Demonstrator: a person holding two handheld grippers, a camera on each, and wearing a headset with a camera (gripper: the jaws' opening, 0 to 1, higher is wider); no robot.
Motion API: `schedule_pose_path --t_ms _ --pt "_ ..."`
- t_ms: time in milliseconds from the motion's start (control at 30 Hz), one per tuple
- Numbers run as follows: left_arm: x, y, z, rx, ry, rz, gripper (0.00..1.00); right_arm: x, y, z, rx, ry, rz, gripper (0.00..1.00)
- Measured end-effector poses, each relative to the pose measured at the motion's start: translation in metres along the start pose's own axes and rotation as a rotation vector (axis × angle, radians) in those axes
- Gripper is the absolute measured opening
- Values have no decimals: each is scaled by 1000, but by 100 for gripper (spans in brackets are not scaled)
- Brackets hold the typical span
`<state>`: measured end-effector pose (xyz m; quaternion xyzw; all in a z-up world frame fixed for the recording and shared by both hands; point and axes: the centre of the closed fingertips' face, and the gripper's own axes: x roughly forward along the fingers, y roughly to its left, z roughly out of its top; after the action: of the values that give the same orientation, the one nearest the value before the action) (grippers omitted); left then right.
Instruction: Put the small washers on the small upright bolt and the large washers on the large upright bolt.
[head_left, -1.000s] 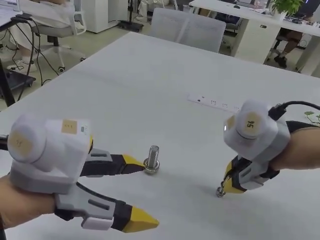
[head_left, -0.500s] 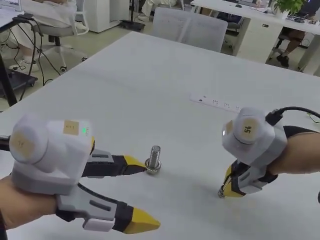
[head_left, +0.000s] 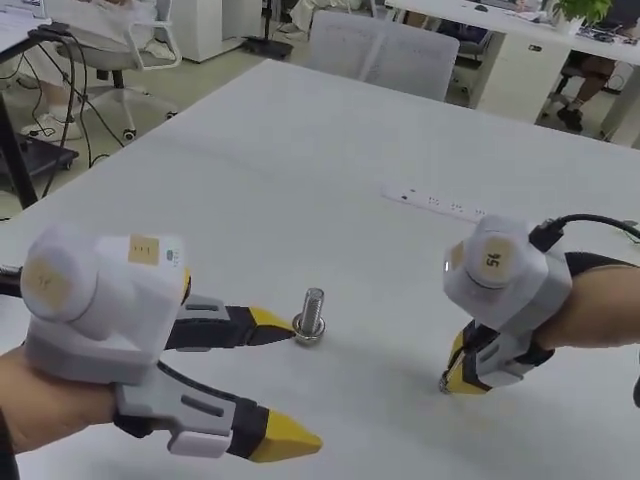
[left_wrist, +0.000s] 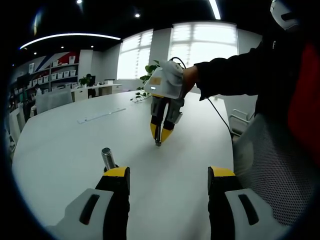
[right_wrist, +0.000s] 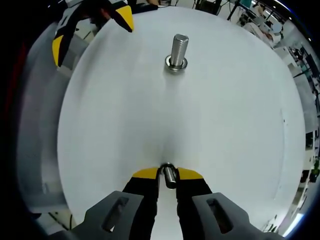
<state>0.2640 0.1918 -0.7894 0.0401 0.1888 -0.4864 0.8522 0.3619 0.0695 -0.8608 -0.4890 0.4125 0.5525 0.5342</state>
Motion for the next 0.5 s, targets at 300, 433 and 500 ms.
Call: schedule_pose_path --t_ms 300,433,500 --pt "1 0 1 0 0 0 62 0 -1 -1 5 0 4 14" --pt "1 0 1 -1 -2 2 62 0 -1 -1 5 1 5 14" --pt "1 1 1 -2 -3 2 62 1 -1 -1 5 0 5 14"
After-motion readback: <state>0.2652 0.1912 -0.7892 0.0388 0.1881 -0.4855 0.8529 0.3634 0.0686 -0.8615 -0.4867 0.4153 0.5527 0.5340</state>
